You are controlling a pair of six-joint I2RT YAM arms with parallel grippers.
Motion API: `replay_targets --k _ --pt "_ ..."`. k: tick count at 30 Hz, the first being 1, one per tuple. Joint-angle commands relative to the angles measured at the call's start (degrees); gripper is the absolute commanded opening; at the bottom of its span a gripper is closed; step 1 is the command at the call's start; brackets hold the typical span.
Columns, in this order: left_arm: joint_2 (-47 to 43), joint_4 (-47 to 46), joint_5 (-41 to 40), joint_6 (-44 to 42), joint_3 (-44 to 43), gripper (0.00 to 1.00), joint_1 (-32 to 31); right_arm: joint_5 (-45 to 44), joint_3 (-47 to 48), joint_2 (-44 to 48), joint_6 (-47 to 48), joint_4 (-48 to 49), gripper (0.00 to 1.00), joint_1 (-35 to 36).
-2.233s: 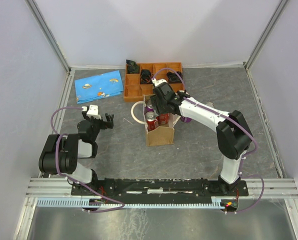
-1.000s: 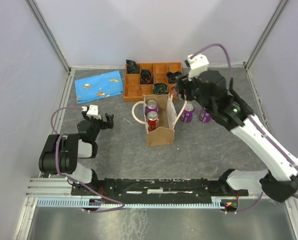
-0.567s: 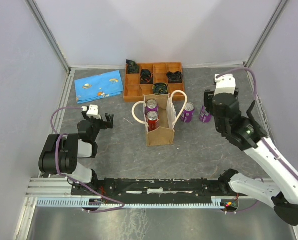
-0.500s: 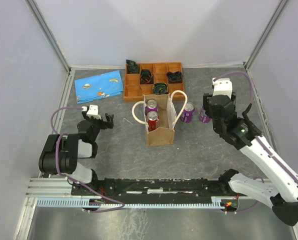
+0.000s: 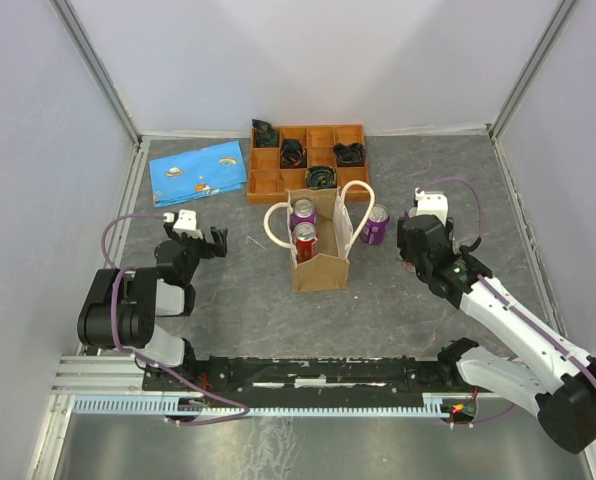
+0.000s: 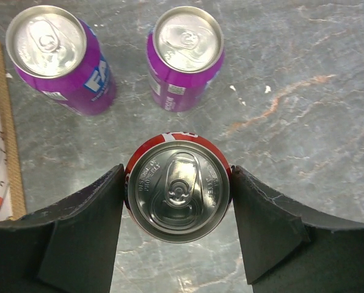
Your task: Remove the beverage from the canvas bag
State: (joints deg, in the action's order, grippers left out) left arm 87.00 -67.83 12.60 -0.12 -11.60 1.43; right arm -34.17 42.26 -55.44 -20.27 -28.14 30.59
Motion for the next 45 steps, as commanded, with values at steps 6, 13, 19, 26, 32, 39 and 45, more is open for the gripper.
replay_targets --k 6,13,19,26,32,39,45 --pt "-0.2 -3.3 0.7 -2.8 0.2 0.99 0.2 1.1 -2.8 -2.5 -3.1 15.2 0.0 -0.6" --pt "-0.2 -3.2 0.7 -2.8 0.2 0.99 0.2 1.3 -3.0 -4.5 -4.7 14.2 0.0 -1.1" --pt "-0.2 -3.2 0.7 -2.8 0.2 0.99 0.2 2.1 -2.9 -7.4 -6.7 13.3 0.01 -2.2" --pt "-0.2 -3.2 0.7 -2.8 0.2 0.99 0.2 2.4 -4.0 -8.7 -8.0 13.5 0.57 -2.6" --pt "-0.2 -3.2 0.7 -2.8 0.1 0.99 0.2 1.8 -3.6 -7.7 -8.3 11.2 0.99 -2.6" --pt "-0.2 -3.2 0.7 -2.8 0.2 0.99 0.2 -0.5 2.6 -1.6 -4.6 7.1 0.99 -2.6" --pt "-0.2 -3.2 0.7 -2.8 0.2 0.99 0.2 5.4 12.3 3.3 -1.2 6.4 0.93 -2.3"
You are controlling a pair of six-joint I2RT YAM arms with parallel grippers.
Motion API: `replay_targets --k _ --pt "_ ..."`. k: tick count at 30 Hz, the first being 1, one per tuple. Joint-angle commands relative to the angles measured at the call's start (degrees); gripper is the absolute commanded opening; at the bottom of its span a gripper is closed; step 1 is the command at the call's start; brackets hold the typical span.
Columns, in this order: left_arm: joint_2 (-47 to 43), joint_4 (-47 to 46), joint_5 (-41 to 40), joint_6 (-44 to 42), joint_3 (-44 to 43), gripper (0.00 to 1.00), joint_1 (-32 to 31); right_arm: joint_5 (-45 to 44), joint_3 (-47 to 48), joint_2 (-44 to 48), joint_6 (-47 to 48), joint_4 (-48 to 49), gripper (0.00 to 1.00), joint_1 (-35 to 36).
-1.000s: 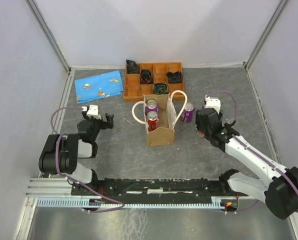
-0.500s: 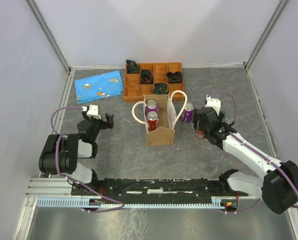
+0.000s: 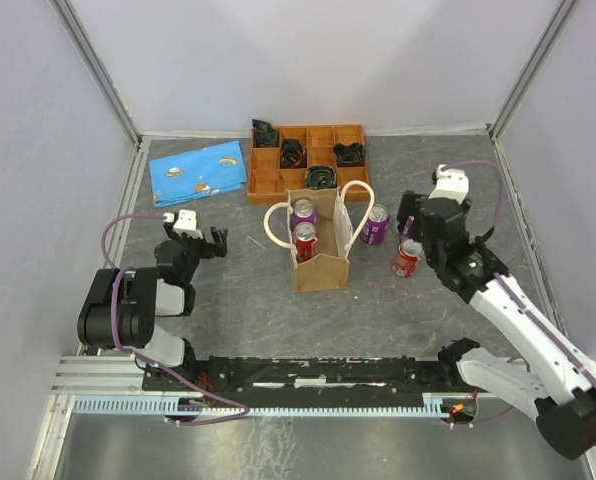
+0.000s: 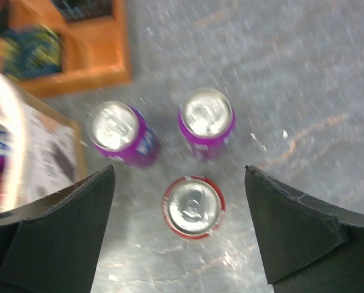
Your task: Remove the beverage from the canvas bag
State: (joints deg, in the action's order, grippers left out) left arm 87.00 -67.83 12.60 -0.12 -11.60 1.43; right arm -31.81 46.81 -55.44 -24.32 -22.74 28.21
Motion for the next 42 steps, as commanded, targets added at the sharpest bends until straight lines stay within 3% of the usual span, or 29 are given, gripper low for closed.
replay_targets --k 1,5,10,15,24,30,37,42 --pt "-0.2 -3.2 0.7 -2.8 0.2 0.99 0.2 4.9 9.4 3.3 3.2 0.9 0.9 0.3" --pt "-0.2 -3.2 0.7 -2.8 0.2 0.99 0.2 10.6 15.6 0.6 5.2 0.1 0.86 3.6" --pt "-0.2 -3.2 0.8 -2.8 0.2 0.99 0.2 7.8 23.3 -7.3 11.4 -2.1 0.85 16.2" --pt "-0.2 -3.2 0.7 -2.8 0.2 0.99 0.2 10.4 29.0 -17.4 14.9 -3.5 0.86 21.3" --pt "-0.2 -3.2 0.8 -2.8 0.2 0.99 0.2 13.2 32.6 -32.0 13.1 -5.0 0.92 22.5" --pt "-0.2 -3.2 0.8 -2.8 0.2 0.99 0.2 15.5 32.4 -37.1 11.4 -4.4 0.99 22.5" --pt "-0.2 -3.3 0.8 -2.8 0.2 0.99 0.2 22.2 33.0 -41.8 10.4 -3.3 0.99 22.5" --pt "-0.2 -3.2 0.8 -2.8 0.2 0.99 0.2 22.2 33.7 -44.9 10.0 -2.3 0.99 22.5"
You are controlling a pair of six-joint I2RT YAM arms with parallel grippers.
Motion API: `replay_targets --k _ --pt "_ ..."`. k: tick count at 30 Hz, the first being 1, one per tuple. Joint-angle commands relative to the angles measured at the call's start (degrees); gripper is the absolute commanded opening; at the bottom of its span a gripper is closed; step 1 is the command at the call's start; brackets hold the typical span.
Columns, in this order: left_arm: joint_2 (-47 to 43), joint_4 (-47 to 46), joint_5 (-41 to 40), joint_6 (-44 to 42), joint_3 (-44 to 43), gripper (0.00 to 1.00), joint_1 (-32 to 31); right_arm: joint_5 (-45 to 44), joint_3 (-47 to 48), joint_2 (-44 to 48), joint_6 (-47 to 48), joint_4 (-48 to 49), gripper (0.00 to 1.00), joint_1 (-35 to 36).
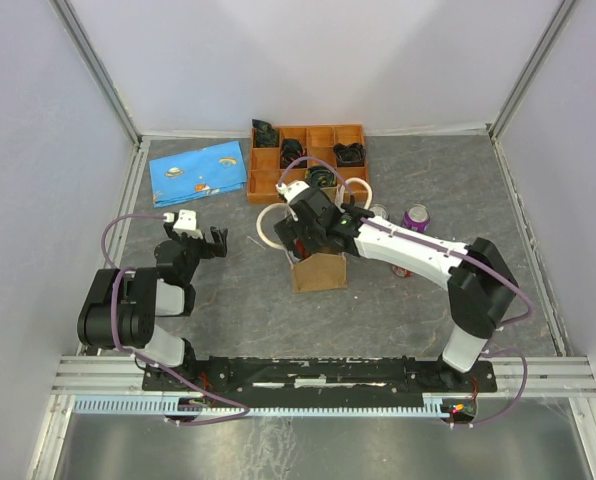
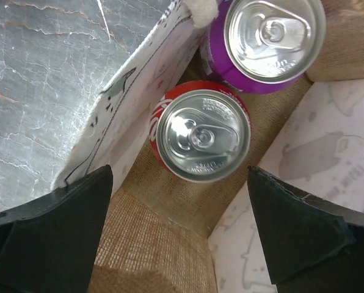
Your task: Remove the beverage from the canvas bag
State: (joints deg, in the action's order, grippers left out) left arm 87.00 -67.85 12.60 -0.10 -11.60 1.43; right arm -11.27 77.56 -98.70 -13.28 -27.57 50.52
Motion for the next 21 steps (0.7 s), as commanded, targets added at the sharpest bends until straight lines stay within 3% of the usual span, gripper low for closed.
replay_targets --k 1,10,13,15,16,19,20,21 --pt "-0.2 -3.2 0.7 -2.8 0.2 0.99 0.2 1.2 3.3 -2.4 -1.2 2.5 0.99 0.2" --pt "-0.2 -3.2 0.8 -2.8 0.2 0.99 0.2 -4.5 4.7 -8.3 -4.2 2.8 0.99 -0.8" --pt "-0.2 -3.2 0.7 -2.8 0.2 0.99 0.2 -3.6 4.6 -9.4 -5.0 3.7 0.93 -1.8" --pt "-0.2 -3.2 0.8 -2.8 0.2 0.99 0.2 -2.1 4.5 -9.9 -5.3 4.1 0.77 -2.4" --pt "-0.2 -3.2 0.8 -2.8 0.2 0.99 0.2 -1.4 4.5 -10.0 -5.3 4.3 0.65 -2.6" --pt "-0.2 -3.2 0.7 -2.8 0.2 0.99 0.2 0.9 4.9 -10.4 -5.0 4.4 0.13 -2.6" --pt "-0.2 -3.2 0.8 -2.8 0.2 0.99 0.2 1.6 5.1 -10.6 -4.9 4.3 0.03 -2.6" --pt "-0.2 -3.2 0.8 -2.8 0.2 0.99 0.3 2.6 5.5 -10.8 -4.7 4.1 0.0 -2.6"
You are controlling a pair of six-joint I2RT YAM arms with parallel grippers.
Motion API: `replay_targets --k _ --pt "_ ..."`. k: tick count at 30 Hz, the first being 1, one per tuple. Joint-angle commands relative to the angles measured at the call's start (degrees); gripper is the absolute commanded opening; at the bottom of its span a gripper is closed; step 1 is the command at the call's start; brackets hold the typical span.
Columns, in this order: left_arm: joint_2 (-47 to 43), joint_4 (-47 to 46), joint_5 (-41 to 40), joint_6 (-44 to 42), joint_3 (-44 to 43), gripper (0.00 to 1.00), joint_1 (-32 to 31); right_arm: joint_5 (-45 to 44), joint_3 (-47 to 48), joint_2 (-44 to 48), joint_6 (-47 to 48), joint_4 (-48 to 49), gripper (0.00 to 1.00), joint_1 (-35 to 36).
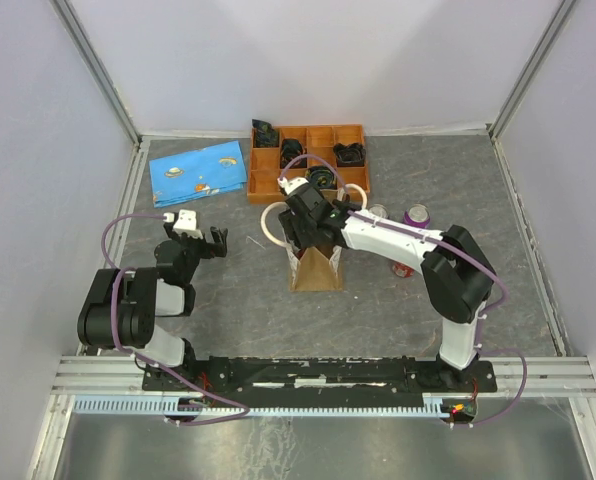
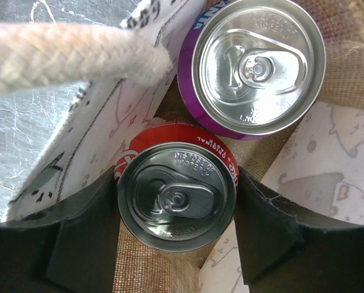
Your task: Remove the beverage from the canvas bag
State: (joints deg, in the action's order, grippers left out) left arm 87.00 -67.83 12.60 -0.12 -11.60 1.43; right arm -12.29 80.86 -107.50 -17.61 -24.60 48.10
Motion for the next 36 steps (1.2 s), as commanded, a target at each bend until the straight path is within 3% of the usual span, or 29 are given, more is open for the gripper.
replay_targets --k 1,9,15,28,36 --pt "-0.2 -3.2 0.7 -2.8 0.2 0.99 0.2 4.4 2.6 -2.3 -0.3 1.0 0.0 -0.2" --pt "-0.2 -3.2 0.7 -2.8 0.2 0.99 0.2 11.8 8.0 -4.3 0.9 0.4 0.0 0.3" --pt "-0.2 -3.2 0.7 -2.8 0.2 0.99 0.2 8.9 10.2 -2.8 2.5 -1.7 0.0 1.4" --pt "-0.2 -3.2 0.7 -2.8 0.2 0.99 0.2 1.3 10.5 16.4 10.0 -2.4 0.0 2.1" --pt "-0.2 -3.2 0.8 -2.8 0.2 0.99 0.2 -9.8 3.2 31.0 12.5 3.8 0.0 2.1"
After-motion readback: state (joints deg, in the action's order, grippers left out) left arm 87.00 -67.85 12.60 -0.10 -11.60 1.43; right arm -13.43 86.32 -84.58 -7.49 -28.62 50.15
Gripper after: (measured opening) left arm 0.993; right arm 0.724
